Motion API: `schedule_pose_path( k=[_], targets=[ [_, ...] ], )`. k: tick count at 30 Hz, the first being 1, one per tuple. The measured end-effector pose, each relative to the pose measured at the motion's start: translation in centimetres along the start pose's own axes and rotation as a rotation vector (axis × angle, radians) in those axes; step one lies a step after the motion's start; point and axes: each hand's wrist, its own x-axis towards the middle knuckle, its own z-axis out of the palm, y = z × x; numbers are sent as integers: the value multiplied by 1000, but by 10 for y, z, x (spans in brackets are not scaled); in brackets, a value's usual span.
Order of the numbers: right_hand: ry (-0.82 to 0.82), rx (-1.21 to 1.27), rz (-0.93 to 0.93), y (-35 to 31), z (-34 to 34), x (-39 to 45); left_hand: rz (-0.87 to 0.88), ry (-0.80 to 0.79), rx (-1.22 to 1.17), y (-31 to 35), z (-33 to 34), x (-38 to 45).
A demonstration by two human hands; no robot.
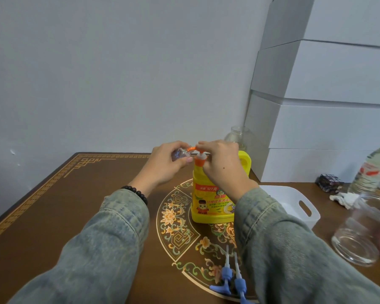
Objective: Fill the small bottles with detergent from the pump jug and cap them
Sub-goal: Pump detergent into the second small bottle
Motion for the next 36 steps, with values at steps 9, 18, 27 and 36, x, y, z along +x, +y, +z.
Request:
schedule_pose_path(
  k=[9, 18, 27, 36],
  targets=[
    [-83, -150, -15, 2, -6, 9, -13, 51, -46, 3, 1, 0],
    [-48, -117, -35, -3, -11, -1, 10, 30, 31, 12, -4, 3],
    [-19, -88, -25, -4, -4, -7, -20, 26, 14, 10, 0, -2],
    [-15, -78, -5, -5, 2, -11, -36, 35, -8, 4, 7, -4]
  ],
)
